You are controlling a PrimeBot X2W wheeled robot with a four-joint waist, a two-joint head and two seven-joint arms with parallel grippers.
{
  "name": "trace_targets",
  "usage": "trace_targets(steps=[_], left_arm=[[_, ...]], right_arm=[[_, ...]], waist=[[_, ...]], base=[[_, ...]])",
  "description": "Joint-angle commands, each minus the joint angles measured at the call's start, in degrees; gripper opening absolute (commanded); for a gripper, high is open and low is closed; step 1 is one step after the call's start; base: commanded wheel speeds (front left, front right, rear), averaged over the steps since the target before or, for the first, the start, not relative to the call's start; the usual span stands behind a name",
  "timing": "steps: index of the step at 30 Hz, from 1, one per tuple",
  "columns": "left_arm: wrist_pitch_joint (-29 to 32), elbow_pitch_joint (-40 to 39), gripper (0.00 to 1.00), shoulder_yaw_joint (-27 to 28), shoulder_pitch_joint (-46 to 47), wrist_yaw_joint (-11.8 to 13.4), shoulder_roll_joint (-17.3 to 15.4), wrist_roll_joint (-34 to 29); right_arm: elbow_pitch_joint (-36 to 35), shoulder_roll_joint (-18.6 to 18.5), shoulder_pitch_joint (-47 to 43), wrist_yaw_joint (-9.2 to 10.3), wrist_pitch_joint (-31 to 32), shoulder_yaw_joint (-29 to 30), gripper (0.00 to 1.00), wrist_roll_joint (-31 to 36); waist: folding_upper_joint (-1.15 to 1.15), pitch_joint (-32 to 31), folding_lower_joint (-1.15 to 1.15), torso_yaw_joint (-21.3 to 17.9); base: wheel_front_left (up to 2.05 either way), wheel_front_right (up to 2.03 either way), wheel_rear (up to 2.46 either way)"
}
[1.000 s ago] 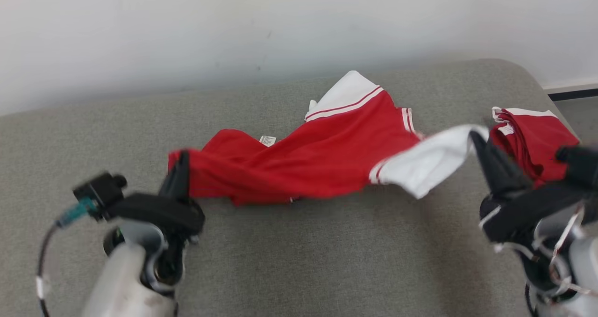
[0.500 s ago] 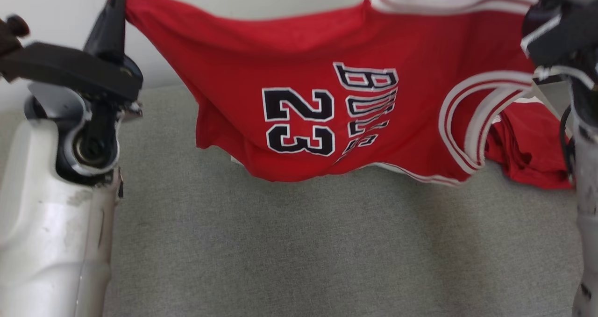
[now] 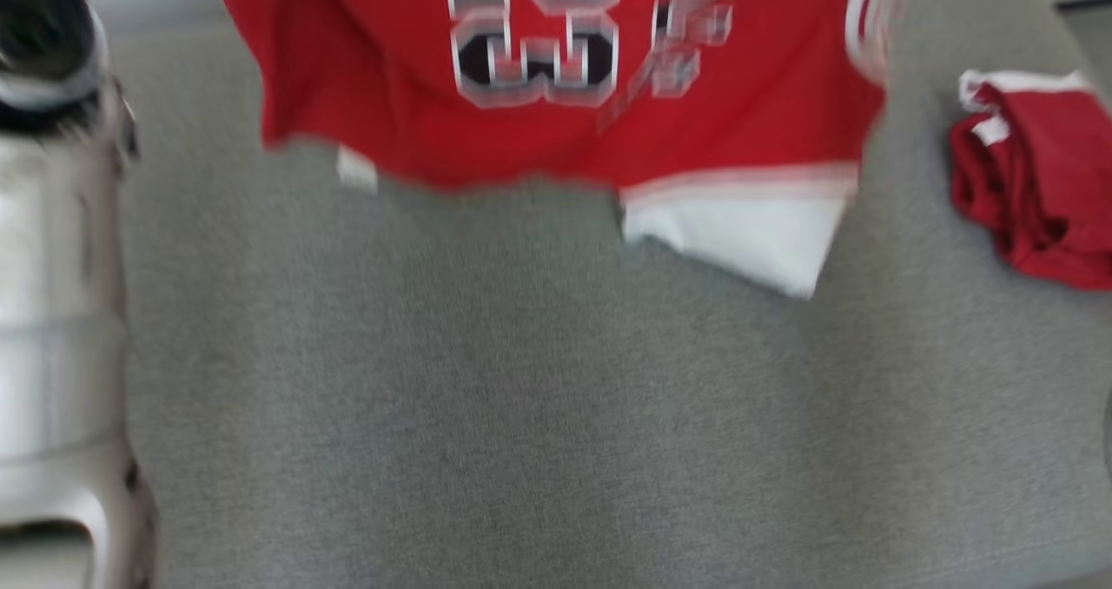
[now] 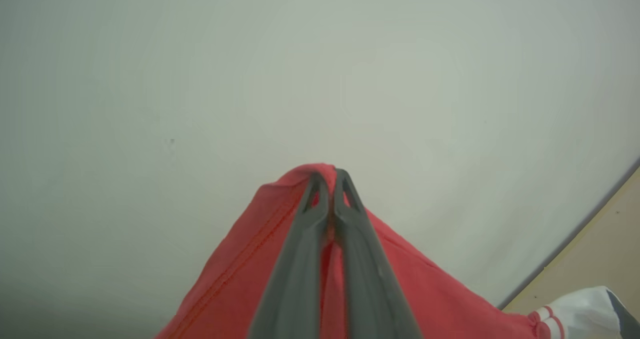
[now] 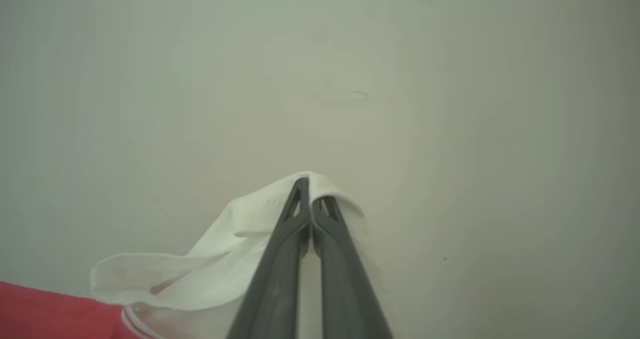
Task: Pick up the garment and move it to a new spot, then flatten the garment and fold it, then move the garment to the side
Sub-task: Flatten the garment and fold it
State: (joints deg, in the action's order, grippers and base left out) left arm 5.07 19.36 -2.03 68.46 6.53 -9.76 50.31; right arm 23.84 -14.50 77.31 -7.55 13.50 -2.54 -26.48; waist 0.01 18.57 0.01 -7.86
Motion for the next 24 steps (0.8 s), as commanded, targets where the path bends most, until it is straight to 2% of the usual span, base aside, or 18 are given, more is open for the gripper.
trace_targets(steps=[1,5,8,12,18,24], left_arm=[[-1.20,0.25,0.00,0.70,2.67,-0.19,-0.74,-0.59],[-6.70,1.16,0.00,0.85,11.12,-1.79,-2.12,-3.37],[-11.07,1.50,0.00,1.24,17.63,-4.00,-2.77,-4.40],[-15.88,2.20,0.00,0.30,22.94,-8.34,-3.49,-6.12],[-19.14,6.01,0.00,-0.40,20.11,-12.60,-2.96,-5.98],[-20.07,8.10,0.00,-1.26,13.37,-13.84,-1.68,-4.53]], right_arm=[[0.96,0.80,2.57,0.14,-1.37,1.48,0.00,0.69],[3.49,2.99,11.82,0.14,-8.70,7.07,0.00,2.42],[3.60,3.96,18.88,0.14,-15.29,10.27,0.00,3.97],[3.09,3.25,23.49,0.14,-21.18,9.09,0.00,5.73],[2.78,-0.63,18.70,0.14,-24.72,3.93,0.00,3.81],[0.41,-4.75,9.68,0.14,-25.10,-1.94,0.00,1.13]], waist=[[-0.01,11.90,-0.01,-0.02],[-0.01,18.39,-0.01,-0.03],[-0.01,22.17,-0.01,0.29],[-0.01,26.21,-0.01,0.82],[-0.01,29.42,-0.01,2.36],[-0.01,26.57,-0.01,3.51]], base=[[0.00,0.00,0.00],[0.00,0.00,0.00],[0.00,0.00,0.00],[0.00,0.00,0.00],[0.00,0.00,0.00],[0.00,0.00,0.00]])
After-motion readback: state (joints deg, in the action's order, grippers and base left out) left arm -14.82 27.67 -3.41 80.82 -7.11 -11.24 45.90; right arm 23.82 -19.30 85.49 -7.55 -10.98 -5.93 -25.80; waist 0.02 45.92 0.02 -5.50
